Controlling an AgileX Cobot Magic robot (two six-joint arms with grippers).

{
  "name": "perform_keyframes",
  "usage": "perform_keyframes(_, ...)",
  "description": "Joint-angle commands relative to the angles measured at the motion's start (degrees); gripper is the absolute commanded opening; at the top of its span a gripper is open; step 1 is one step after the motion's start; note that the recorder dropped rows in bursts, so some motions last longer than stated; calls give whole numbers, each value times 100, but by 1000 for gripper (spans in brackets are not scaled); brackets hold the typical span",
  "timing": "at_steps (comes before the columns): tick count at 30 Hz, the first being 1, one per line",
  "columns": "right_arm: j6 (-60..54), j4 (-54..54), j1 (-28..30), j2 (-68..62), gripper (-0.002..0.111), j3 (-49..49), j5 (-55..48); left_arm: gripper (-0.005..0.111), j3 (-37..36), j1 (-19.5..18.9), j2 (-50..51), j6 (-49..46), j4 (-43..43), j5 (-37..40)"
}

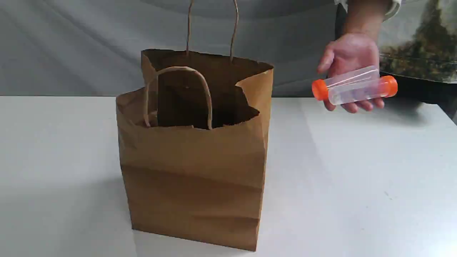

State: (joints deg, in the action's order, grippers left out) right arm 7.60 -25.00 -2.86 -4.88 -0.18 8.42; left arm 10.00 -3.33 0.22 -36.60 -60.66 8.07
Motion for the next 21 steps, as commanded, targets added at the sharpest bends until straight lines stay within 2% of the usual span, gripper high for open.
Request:
perform_keyframes(1,-38,371,29,41,0,18,101,0,-99,-8,-22,61,-316,-44)
perform_keyframes(4,-38,371,29,41,0,18,124,0,51,-8,-22,-142,-316,340)
perform_keyframes(10,-7,371,29,41,0,18,122,2,783,-8,37,-2159,-961,1341)
perform_keyframes(13,-6,371,29,41,0,18,161,9,1369,-8,654,-3008,-1330,2054)
perform_keyframes(21,7,350,29,41,0,18,162,26,3050,-8,3222,-3117,-1316,3959)
